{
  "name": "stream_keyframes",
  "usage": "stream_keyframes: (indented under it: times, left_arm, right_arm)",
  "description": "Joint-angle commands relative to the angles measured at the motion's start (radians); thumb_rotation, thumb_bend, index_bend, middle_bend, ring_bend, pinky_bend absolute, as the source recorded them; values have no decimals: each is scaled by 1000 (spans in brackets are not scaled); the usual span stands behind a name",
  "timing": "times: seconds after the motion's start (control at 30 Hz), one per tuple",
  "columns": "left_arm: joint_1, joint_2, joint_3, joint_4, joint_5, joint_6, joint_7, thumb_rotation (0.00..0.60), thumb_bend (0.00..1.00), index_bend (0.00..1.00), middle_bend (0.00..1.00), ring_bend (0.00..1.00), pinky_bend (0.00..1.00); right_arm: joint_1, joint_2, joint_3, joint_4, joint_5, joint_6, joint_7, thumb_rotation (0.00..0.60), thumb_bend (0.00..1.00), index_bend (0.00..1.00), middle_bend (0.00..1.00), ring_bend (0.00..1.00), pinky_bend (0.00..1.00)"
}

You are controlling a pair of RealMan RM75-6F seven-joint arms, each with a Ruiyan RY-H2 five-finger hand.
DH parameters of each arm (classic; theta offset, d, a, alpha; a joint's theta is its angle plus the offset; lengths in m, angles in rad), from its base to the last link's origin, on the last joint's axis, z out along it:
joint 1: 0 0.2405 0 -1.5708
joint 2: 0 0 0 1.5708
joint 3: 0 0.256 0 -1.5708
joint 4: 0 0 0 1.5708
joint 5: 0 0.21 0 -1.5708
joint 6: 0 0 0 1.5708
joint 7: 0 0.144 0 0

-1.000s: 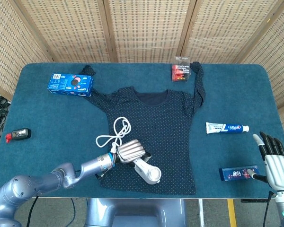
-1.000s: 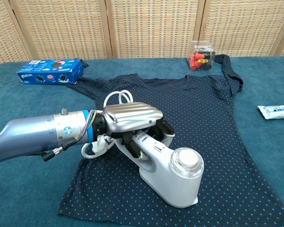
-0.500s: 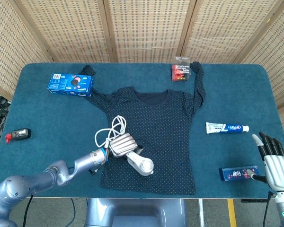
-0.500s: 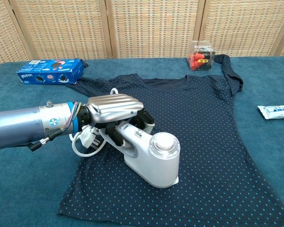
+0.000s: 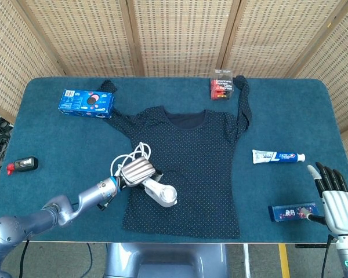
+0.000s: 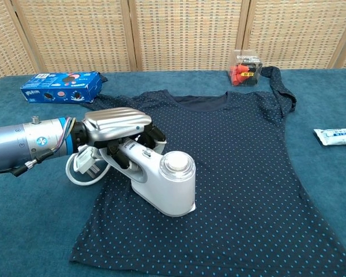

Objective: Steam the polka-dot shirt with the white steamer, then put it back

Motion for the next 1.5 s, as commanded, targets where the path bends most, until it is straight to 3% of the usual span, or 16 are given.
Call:
stream_keyframes:
  times: [0.03, 0.8, 1.5]
  left_arm:
    - [2, -4, 5, -6, 7, 3, -4, 600, 557, 1000, 773, 712, 870]
    - [-11, -53, 46, -99, 95, 34, -12, 600, 557, 1000, 773, 711, 870]
    - [33, -11, 46, -44, 73, 55, 40, 600, 557, 1000, 773, 711, 870]
  right_arm:
    - [0, 0, 0, 0, -1, 1, 1, 600, 0, 58, 0, 0, 0]
    - [-2, 6, 2, 2, 0, 4, 13, 600, 0, 59, 0, 0, 0]
    - [0, 4, -3, -3, -10, 1, 8, 600, 0, 60, 0, 0, 0]
